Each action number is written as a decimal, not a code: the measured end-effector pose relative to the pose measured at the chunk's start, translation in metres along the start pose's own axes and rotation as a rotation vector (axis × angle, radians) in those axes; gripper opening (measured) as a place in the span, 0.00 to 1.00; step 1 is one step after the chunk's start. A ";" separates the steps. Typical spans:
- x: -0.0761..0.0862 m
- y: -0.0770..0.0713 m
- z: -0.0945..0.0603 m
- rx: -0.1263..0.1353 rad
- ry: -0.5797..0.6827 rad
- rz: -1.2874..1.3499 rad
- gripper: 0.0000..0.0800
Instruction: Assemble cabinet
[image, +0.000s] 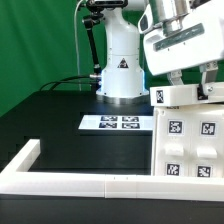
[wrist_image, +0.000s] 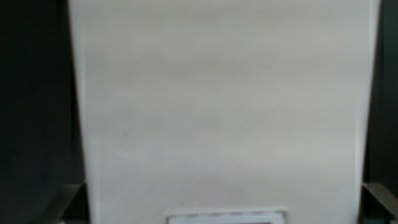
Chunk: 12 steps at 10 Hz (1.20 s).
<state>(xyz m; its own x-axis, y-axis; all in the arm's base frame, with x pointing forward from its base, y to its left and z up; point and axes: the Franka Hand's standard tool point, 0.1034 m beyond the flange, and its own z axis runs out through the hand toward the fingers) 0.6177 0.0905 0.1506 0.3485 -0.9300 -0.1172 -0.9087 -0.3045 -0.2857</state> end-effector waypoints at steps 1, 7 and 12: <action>-0.001 0.000 0.000 0.002 -0.004 0.056 0.69; -0.007 0.000 0.000 0.010 -0.050 0.546 0.69; 0.000 0.004 0.001 0.006 -0.080 0.775 0.69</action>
Offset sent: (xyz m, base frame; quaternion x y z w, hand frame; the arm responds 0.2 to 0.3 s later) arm 0.0000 0.0000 0.0000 0.0000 0.0000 0.1938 0.9810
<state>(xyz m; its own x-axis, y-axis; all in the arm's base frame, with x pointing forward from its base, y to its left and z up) 0.6142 0.0896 0.1489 -0.3695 -0.8593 -0.3536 -0.8986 0.4273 -0.0993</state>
